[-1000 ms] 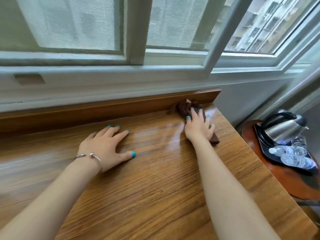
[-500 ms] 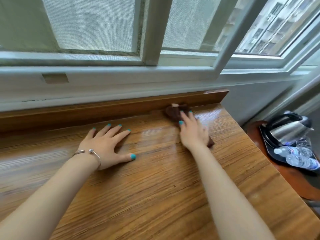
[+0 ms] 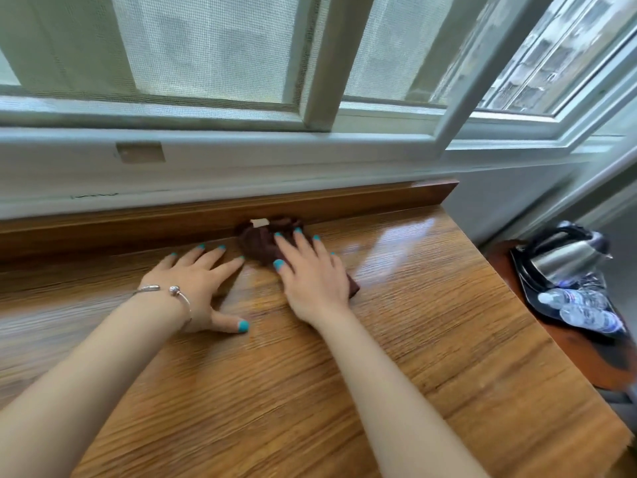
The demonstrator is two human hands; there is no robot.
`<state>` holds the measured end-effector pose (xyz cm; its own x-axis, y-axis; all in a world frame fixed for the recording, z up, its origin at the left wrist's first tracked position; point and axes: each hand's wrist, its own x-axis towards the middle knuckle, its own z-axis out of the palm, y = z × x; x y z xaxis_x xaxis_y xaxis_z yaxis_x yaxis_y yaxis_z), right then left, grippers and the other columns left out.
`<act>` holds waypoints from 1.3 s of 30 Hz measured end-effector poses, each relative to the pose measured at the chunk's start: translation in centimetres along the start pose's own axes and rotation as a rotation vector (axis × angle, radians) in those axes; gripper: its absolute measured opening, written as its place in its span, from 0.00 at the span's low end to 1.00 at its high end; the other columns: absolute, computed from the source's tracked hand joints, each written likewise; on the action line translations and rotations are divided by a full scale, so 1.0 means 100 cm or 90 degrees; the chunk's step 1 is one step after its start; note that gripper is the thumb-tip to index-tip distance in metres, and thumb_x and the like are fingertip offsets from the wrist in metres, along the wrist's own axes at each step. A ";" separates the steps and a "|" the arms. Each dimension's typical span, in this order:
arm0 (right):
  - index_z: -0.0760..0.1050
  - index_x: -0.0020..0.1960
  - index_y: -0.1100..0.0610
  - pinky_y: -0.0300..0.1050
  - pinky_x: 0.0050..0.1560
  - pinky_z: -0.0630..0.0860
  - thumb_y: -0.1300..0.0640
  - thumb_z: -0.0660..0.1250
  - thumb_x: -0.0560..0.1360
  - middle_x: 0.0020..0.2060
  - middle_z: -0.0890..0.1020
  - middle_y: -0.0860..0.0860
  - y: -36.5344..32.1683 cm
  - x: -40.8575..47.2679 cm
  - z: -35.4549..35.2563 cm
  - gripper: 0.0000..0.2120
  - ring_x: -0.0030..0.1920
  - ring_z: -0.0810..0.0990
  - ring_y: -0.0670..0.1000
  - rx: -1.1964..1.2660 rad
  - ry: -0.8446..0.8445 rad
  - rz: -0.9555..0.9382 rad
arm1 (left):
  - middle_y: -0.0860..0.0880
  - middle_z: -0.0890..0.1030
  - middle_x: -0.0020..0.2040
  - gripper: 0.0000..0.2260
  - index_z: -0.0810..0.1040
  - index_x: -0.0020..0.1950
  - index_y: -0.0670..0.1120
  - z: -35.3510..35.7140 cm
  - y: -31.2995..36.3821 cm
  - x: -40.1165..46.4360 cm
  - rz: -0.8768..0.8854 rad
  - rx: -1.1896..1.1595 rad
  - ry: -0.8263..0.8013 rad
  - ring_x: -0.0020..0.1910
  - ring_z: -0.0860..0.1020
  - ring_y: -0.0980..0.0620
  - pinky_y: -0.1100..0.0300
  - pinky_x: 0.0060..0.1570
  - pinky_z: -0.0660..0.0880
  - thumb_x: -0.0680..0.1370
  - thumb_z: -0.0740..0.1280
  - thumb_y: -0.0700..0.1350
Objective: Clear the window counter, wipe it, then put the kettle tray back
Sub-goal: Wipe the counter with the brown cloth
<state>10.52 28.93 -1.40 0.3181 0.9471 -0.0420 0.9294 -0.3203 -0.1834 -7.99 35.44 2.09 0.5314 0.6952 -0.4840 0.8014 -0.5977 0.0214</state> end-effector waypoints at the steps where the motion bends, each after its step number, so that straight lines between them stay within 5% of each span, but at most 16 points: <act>1: 0.53 0.77 0.38 0.55 0.73 0.52 0.42 0.48 0.82 0.78 0.55 0.44 0.022 0.006 -0.004 0.23 0.78 0.51 0.52 -0.004 0.018 0.045 | 0.54 0.41 0.79 0.49 0.38 0.77 0.61 -0.002 -0.006 -0.004 -0.005 0.012 -0.003 0.78 0.42 0.49 0.48 0.75 0.46 0.65 0.60 0.77; 6: 0.53 0.78 0.40 0.59 0.75 0.49 0.44 0.46 0.83 0.79 0.53 0.46 0.045 0.020 -0.009 0.23 0.78 0.50 0.55 0.003 0.072 0.363 | 0.54 0.41 0.79 0.48 0.39 0.77 0.62 0.008 -0.044 -0.024 -0.022 -0.065 -0.015 0.78 0.42 0.49 0.49 0.75 0.47 0.66 0.62 0.75; 12: 0.51 0.78 0.44 0.58 0.75 0.46 0.45 0.48 0.83 0.79 0.52 0.47 -0.115 -0.023 0.029 0.24 0.78 0.47 0.57 0.026 0.051 0.143 | 0.54 0.41 0.79 0.47 0.40 0.77 0.61 0.033 -0.083 -0.046 -0.029 -0.108 0.026 0.78 0.42 0.49 0.51 0.75 0.46 0.67 0.61 0.74; 16: 0.55 0.77 0.40 0.57 0.72 0.55 0.44 0.51 0.82 0.78 0.57 0.44 -0.131 -0.040 0.033 0.23 0.77 0.54 0.55 0.002 0.026 -0.065 | 0.53 0.41 0.79 0.47 0.40 0.78 0.59 0.042 -0.097 -0.053 -0.024 -0.101 0.040 0.78 0.41 0.49 0.51 0.75 0.46 0.67 0.60 0.75; 18: 0.54 0.76 0.38 0.55 0.71 0.57 0.43 0.52 0.82 0.78 0.56 0.43 -0.093 -0.022 0.025 0.23 0.77 0.54 0.53 -0.002 0.019 -0.022 | 0.54 0.41 0.79 0.47 0.40 0.77 0.61 0.046 -0.099 -0.054 -0.009 -0.105 0.058 0.78 0.41 0.50 0.50 0.76 0.46 0.66 0.58 0.76; 21: 0.54 0.77 0.40 0.55 0.73 0.53 0.44 0.51 0.82 0.79 0.53 0.45 -0.027 0.000 0.006 0.23 0.78 0.49 0.52 0.029 0.043 0.213 | 0.55 0.40 0.79 0.46 0.39 0.77 0.62 0.050 -0.097 -0.054 -0.003 -0.086 0.077 0.78 0.41 0.51 0.50 0.76 0.46 0.67 0.56 0.76; 24: 0.55 0.78 0.42 0.57 0.75 0.48 0.45 0.49 0.83 0.79 0.52 0.47 -0.032 0.003 0.005 0.23 0.78 0.47 0.53 0.033 0.071 0.350 | 0.55 0.42 0.79 0.46 0.41 0.77 0.61 0.045 -0.094 -0.055 -0.011 -0.082 0.077 0.78 0.43 0.51 0.51 0.76 0.49 0.67 0.58 0.76; 30: 0.51 0.78 0.40 0.54 0.76 0.44 0.41 0.42 0.82 0.79 0.50 0.45 -0.145 -0.025 0.027 0.24 0.79 0.44 0.50 0.080 0.000 0.140 | 0.54 0.46 0.79 0.47 0.45 0.77 0.60 0.035 -0.093 -0.053 -0.023 -0.087 0.072 0.78 0.46 0.50 0.50 0.75 0.50 0.66 0.62 0.75; 34: 0.51 0.77 0.37 0.55 0.75 0.44 0.42 0.47 0.83 0.79 0.51 0.44 -0.104 -0.021 0.017 0.23 0.79 0.44 0.51 -0.030 -0.039 -0.012 | 0.55 0.44 0.79 0.48 0.43 0.77 0.61 0.039 -0.095 -0.057 -0.014 -0.078 0.061 0.78 0.45 0.51 0.50 0.76 0.49 0.65 0.60 0.77; 39: 0.56 0.77 0.39 0.61 0.76 0.43 0.43 0.48 0.83 0.79 0.49 0.46 -0.021 0.000 0.003 0.22 0.79 0.43 0.53 -0.034 0.032 0.162 | 0.56 0.45 0.79 0.53 0.42 0.77 0.62 0.038 -0.094 -0.060 -0.016 -0.068 0.073 0.78 0.46 0.50 0.50 0.74 0.52 0.59 0.60 0.80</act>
<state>8.49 29.59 -1.31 0.5510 0.8339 -0.0308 0.8261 -0.5503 -0.1210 -19.74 35.42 1.47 0.5340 0.7538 -0.3829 0.8360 -0.5383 0.1061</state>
